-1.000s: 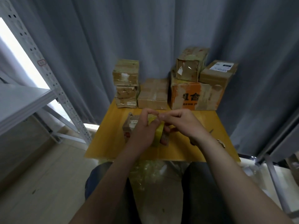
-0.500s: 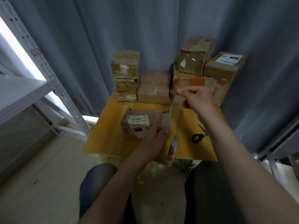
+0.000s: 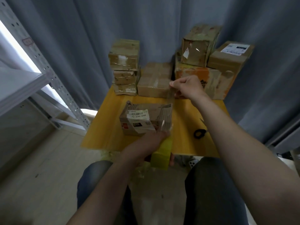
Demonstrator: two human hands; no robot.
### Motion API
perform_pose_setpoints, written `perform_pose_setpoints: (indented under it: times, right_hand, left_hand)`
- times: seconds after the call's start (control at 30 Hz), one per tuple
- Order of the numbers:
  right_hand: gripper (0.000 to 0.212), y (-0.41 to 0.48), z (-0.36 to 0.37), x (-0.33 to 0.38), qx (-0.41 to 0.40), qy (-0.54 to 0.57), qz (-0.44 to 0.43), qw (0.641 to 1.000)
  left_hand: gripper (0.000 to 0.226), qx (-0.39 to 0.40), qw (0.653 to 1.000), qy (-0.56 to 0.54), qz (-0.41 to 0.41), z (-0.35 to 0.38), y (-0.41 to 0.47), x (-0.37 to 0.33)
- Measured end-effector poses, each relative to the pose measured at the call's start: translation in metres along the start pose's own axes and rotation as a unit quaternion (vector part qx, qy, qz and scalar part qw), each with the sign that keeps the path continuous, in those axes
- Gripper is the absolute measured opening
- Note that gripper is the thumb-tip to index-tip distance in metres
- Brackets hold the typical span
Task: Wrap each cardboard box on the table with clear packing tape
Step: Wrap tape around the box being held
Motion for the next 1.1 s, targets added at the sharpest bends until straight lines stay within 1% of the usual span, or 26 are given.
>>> perform_pose_setpoints:
  times: [0.13, 0.23, 0.3, 0.43, 0.53, 0.63, 0.77, 0.87, 0.9, 0.97, 1.03, 1.1]
  right_hand:
    - [0.010, 0.008, 0.005, -0.002, 0.023, -0.033, 0.008, 0.999]
    - [0.011, 0.014, 0.008, -0.004, 0.024, -0.043, 0.019, 0.999]
    - [0.010, 0.018, 0.010, -0.008, 0.019, -0.049, 0.028, 0.998]
    - [0.015, 0.022, 0.017, -0.020, 0.017, -0.053, 0.046, 0.997]
    - [0.012, 0.026, 0.021, -0.031, 0.016, -0.062, 0.069, 0.996]
    - [0.017, 0.031, 0.025, -0.048, 0.027, -0.092, 0.116, 0.989]
    - [0.018, 0.035, 0.031, -0.071, 0.096, -0.071, 0.215, 0.969]
    - [0.025, 0.035, 0.034, -0.075, 0.134, -0.121, 0.253, 0.950]
    - [0.026, 0.035, 0.033, -0.073, 0.142, -0.144, 0.252, 0.946]
    - [0.028, 0.032, 0.030, -0.067, 0.141, -0.190, 0.220, 0.946]
    - [0.031, 0.027, 0.025, -0.061, 0.119, -0.234, 0.178, 0.948]
    - [0.027, 0.026, 0.022, -0.060, 0.082, -0.271, 0.138, 0.949]
  left_hand:
    - [0.038, -0.015, 1.000, 0.002, 0.010, -0.003, 0.007, 0.004]
    - [0.034, -0.038, 0.999, -0.014, 0.017, -0.008, 0.010, 0.003]
    - [0.032, -0.041, 0.999, -0.013, 0.024, -0.008, 0.013, 0.004]
    - [0.035, -0.038, 0.999, -0.016, 0.012, -0.010, 0.024, 0.012]
    - [0.034, -0.035, 0.999, -0.023, -0.001, -0.011, 0.030, 0.017]
    - [0.034, -0.028, 0.999, -0.017, 0.013, -0.012, 0.035, 0.021]
    - [0.032, -0.015, 1.000, -0.010, 0.019, -0.015, 0.042, 0.027]
    - [0.029, -0.009, 1.000, -0.019, 0.022, -0.017, 0.047, 0.030]
    - [0.029, -0.007, 1.000, -0.020, 0.021, -0.018, 0.048, 0.031]
    - [0.029, -0.006, 1.000, -0.022, 0.020, -0.018, 0.049, 0.032]
    - [0.028, -0.005, 0.999, -0.029, 0.022, -0.018, 0.051, 0.033]
    - [0.027, -0.008, 0.999, -0.032, 0.023, -0.019, 0.052, 0.034]
Point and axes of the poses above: each hand's wrist, its own y-axis towards the middle knuckle, its own z-axis out of the palm, x = y × z, the point moved 3 cm from there along y, towards the middle knuckle, and after that the axes turned 12 degrees about z, right-handed, at the moved point
